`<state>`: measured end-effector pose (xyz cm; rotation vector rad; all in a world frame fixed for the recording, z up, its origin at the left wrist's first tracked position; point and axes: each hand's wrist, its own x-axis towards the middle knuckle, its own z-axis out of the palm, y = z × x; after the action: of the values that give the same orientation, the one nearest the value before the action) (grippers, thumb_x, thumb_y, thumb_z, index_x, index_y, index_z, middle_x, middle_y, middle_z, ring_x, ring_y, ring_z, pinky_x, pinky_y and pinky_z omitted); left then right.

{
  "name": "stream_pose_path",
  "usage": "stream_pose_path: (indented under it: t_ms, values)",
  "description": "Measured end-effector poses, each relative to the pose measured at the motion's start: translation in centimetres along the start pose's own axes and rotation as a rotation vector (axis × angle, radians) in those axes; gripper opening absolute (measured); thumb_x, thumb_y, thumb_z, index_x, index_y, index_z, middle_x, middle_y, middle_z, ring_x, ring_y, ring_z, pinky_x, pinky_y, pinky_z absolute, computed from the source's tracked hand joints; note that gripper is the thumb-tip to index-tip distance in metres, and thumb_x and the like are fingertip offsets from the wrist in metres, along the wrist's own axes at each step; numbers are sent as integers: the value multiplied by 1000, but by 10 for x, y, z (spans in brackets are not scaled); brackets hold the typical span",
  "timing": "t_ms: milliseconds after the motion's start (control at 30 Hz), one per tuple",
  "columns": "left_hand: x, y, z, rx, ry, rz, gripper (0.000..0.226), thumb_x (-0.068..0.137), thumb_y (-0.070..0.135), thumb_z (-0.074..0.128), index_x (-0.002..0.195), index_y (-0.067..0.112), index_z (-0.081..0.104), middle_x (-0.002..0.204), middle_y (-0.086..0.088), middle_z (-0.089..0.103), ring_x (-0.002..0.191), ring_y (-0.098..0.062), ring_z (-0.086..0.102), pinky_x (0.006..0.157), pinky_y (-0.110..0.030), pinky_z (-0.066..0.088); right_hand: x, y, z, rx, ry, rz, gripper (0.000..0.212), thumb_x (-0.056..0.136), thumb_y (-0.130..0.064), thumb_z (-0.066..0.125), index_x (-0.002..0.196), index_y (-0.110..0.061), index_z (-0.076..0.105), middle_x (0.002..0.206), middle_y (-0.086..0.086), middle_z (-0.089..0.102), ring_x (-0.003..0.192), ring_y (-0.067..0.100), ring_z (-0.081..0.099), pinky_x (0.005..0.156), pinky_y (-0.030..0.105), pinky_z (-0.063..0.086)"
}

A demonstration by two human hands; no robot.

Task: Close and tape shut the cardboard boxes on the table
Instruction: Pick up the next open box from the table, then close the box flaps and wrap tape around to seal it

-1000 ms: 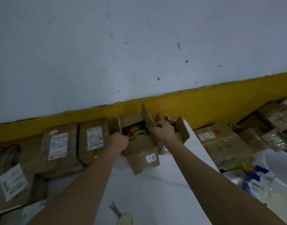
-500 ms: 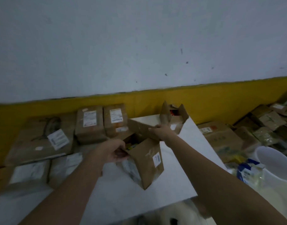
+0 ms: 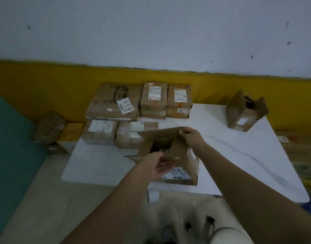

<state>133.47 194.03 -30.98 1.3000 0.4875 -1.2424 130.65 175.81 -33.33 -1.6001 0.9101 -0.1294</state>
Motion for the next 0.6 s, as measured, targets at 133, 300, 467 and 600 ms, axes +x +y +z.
stream_pose_path:
  t_ms: [133, 300, 467, 600]
  values:
    - [18, -28, 23, -221, 114, 45, 14, 99, 10, 56, 92, -2, 59, 83, -15, 63, 72, -21, 61, 53, -29, 56, 17, 11, 4, 25, -47, 51, 44, 101, -20, 55, 143, -8, 47, 140, 7, 49, 128, 30, 48, 109, 43, 42]
    - [44, -39, 13, -280, 98, 72, 23, 98, 15, 59, 115, 1, 58, 106, -14, 64, 96, -28, 63, 81, -36, 56, 17, 34, 11, 44, -110, 108, 49, 100, -27, 55, 146, -19, 43, 148, 6, 44, 131, 27, 48, 112, 44, 40]
    - [47, -55, -17, -49, 20, 112, 26, 92, 9, 66, 118, 11, 61, 119, -10, 66, 112, -28, 64, 94, -39, 53, -1, 63, 7, -78, -71, 86, 45, 102, -39, 45, 140, -16, 50, 144, 4, 49, 130, 25, 48, 113, 46, 37]
    - [60, -75, -40, 123, 203, 30, 12, 97, 10, 58, 106, 5, 63, 101, -12, 69, 90, -25, 69, 75, -31, 55, -13, 114, 6, -101, 108, 231, 20, 95, -23, 48, 100, -10, 63, 109, 12, 69, 93, 31, 66, 88, 48, 56]
